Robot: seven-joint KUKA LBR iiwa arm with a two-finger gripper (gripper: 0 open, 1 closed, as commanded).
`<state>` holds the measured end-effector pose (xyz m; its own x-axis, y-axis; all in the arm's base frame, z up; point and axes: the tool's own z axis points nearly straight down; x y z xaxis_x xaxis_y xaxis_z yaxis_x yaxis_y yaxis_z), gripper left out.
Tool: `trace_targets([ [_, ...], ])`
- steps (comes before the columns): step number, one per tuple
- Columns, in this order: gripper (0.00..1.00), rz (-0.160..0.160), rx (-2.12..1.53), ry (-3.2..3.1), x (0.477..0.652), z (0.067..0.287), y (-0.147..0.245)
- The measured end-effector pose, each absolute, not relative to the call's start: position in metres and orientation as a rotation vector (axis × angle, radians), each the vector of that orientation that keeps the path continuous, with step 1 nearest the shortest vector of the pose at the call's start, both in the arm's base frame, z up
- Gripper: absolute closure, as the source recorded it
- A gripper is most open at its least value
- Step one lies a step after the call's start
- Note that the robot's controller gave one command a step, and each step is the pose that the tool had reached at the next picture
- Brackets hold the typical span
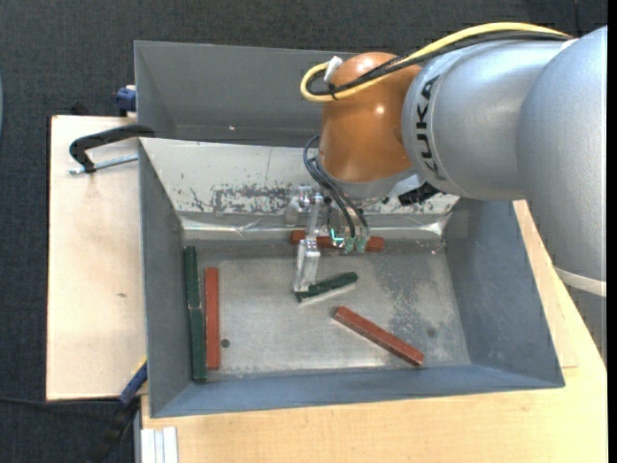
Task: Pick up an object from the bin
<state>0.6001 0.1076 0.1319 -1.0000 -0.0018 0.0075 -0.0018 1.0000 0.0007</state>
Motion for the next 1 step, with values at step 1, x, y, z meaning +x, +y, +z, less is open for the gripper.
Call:
trace_targets([
  [1, 0.0, -0.003, 0.001, -3.142, 0.602, 0.1371, 0.1073],
])
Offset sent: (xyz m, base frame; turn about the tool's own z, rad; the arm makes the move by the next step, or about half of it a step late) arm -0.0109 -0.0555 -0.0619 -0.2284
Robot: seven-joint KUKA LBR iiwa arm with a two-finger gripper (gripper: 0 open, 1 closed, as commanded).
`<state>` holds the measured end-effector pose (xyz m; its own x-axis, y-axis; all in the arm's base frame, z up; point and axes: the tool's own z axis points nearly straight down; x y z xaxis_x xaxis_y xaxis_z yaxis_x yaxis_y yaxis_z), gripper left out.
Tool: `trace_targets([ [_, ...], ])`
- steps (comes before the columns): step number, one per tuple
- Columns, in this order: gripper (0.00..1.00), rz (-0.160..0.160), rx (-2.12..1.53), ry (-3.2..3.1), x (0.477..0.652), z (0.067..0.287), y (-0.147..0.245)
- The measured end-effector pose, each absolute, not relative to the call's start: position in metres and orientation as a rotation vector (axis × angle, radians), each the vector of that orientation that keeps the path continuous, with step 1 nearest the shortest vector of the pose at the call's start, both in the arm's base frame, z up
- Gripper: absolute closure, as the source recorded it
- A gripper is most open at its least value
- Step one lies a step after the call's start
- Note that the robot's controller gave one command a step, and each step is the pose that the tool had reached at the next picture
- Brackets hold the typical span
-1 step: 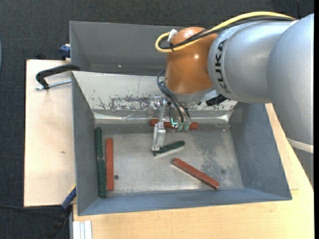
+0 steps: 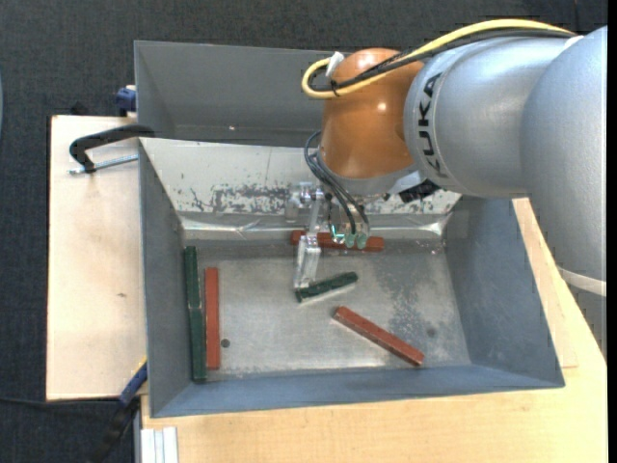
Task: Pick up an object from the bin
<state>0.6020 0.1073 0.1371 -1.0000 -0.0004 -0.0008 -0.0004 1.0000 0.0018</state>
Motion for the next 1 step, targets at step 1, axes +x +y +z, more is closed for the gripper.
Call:
trace_targets([
  [1, 0.0, 0.006, -0.152, 3.128, 0.5992, 0.1153, 0.0911],
])
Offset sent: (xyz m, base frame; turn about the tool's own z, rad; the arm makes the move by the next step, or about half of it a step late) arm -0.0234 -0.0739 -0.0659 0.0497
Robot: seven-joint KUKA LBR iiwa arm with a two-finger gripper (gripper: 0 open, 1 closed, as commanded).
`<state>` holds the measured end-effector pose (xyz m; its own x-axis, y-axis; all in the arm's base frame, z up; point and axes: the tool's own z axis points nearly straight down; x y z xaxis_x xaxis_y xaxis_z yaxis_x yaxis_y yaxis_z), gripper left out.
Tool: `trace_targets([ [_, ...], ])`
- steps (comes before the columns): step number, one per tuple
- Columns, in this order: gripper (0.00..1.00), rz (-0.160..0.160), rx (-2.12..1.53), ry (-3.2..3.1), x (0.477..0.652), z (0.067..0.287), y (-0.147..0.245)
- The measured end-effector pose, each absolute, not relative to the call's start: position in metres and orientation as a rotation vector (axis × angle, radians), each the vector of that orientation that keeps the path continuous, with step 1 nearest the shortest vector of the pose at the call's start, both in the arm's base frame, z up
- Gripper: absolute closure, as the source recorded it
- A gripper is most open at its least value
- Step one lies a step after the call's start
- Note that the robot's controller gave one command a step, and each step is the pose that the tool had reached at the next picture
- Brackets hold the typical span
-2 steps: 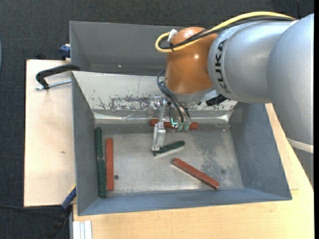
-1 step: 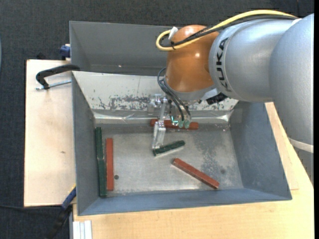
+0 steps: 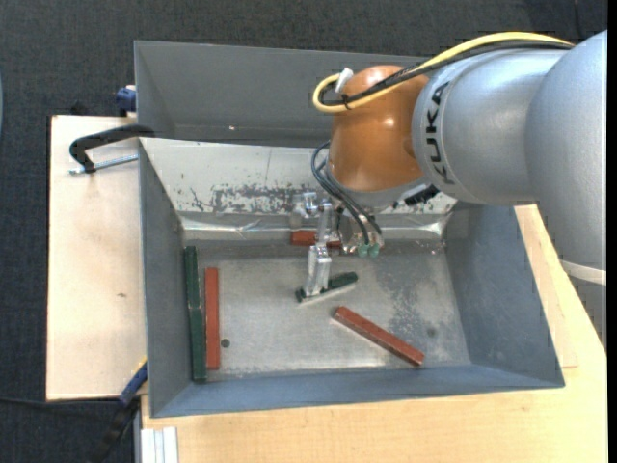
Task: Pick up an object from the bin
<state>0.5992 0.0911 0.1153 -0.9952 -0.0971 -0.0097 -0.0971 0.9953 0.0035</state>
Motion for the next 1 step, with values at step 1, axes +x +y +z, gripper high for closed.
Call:
trace_targets([
  [1, 0.0, 0.002, -0.141, 3.139, 0.5873, 0.0848, 0.0556],
])
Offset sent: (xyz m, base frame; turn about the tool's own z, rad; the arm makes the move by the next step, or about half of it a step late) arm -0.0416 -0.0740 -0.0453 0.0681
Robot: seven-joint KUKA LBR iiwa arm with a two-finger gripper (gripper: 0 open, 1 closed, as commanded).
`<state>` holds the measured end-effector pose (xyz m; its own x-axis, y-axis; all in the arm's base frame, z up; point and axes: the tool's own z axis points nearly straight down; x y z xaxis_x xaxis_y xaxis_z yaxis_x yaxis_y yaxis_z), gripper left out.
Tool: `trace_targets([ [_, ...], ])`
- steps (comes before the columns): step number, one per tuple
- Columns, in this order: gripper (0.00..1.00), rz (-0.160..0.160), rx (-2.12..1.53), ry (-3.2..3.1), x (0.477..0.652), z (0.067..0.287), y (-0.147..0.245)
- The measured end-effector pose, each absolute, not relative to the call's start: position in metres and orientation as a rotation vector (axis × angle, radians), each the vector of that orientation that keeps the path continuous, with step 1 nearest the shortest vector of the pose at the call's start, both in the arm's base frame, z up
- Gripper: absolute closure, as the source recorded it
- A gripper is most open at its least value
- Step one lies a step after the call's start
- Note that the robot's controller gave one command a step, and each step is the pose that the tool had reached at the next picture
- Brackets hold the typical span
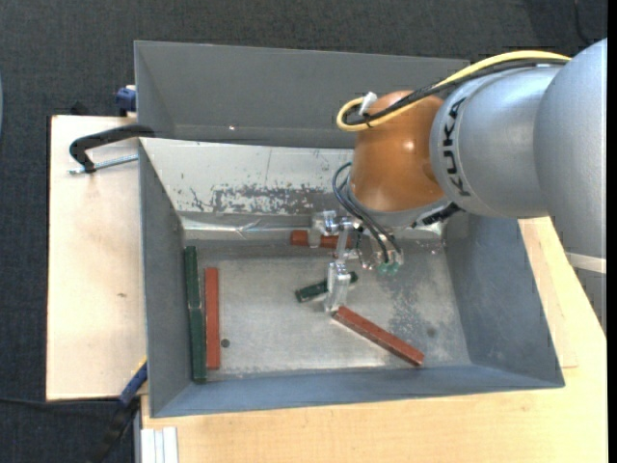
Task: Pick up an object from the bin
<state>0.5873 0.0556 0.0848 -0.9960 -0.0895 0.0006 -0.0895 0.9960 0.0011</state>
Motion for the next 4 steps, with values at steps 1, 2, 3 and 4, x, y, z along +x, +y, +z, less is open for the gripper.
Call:
trace_targets([
  [1, 1.0, -0.003, 0.045, -3.142, 0.5588, 0.072, 0.0183],
  [2, 0.0, -0.002, 0.044, -3.143, 0.5587, 0.0712, 0.0179],
  [3, 1.0, -0.003, 0.043, -3.142, 0.5585, 0.071, 0.0179],
  [4, 1.0, -0.003, 0.044, -3.142, 0.5585, 0.0709, 0.0179],
])
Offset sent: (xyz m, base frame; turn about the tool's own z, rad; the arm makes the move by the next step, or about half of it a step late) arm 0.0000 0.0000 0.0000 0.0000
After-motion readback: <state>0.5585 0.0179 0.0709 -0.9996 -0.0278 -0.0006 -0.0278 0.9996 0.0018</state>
